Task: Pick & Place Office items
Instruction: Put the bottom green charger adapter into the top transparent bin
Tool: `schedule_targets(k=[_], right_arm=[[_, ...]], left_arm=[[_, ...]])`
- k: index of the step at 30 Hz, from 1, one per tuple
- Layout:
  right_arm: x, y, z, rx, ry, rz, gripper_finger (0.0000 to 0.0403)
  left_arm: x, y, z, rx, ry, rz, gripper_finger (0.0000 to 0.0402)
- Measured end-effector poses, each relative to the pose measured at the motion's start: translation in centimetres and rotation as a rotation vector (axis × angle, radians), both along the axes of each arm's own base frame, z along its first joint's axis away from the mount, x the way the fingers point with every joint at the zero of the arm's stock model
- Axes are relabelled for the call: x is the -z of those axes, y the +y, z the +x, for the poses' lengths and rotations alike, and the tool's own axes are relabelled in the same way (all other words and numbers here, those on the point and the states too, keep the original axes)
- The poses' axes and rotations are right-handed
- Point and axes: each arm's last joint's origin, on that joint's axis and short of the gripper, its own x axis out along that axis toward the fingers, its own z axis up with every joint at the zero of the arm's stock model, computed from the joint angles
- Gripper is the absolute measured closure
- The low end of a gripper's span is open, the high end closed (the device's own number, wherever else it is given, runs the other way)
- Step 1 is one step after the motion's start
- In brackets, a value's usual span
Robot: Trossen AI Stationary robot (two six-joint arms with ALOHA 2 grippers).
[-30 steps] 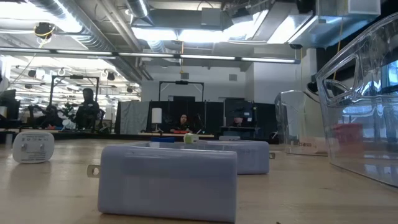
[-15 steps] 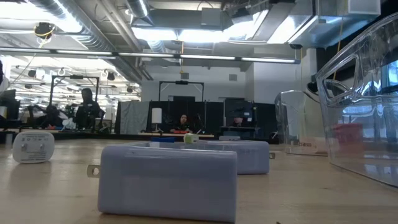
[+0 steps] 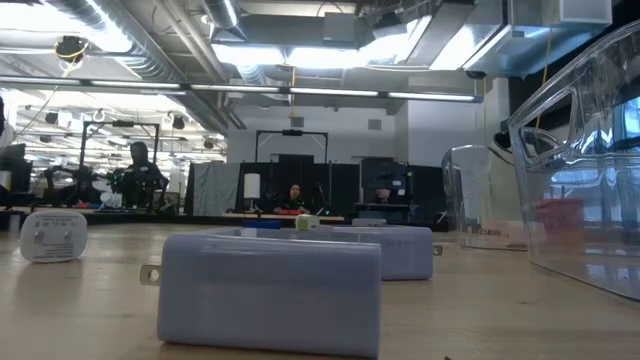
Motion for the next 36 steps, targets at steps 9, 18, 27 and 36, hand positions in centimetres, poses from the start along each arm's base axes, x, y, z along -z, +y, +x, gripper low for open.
schedule_targets(k=[9, 18, 27, 36], right_arm=[[0.2, 0.5, -0.4, 0.175, 0.099, -0.421, 0.0127], [-1.7, 1.2, -0.9, 0.326, 0.103, -0.471, 0.0127], [-3.1, 1.7, -0.8, 0.216, 0.103, -0.467, 0.0127], [-2.8, 1.9, -0.4, 0.194, 0.098, -0.456, 0.0127]], left_arm=[[-0.1, 1.0, 0.1, 0.105, -0.073, -0.329, 0.0256], [0.1, 1.0, 0.2, 0.125, -0.054, -0.347, 0.0256], [0.2, 1.1, 0.2, 0.118, -0.048, -0.359, 0.0256], [0.3, 1.1, 0.2, 0.134, -0.044, -0.395, 0.0256]])
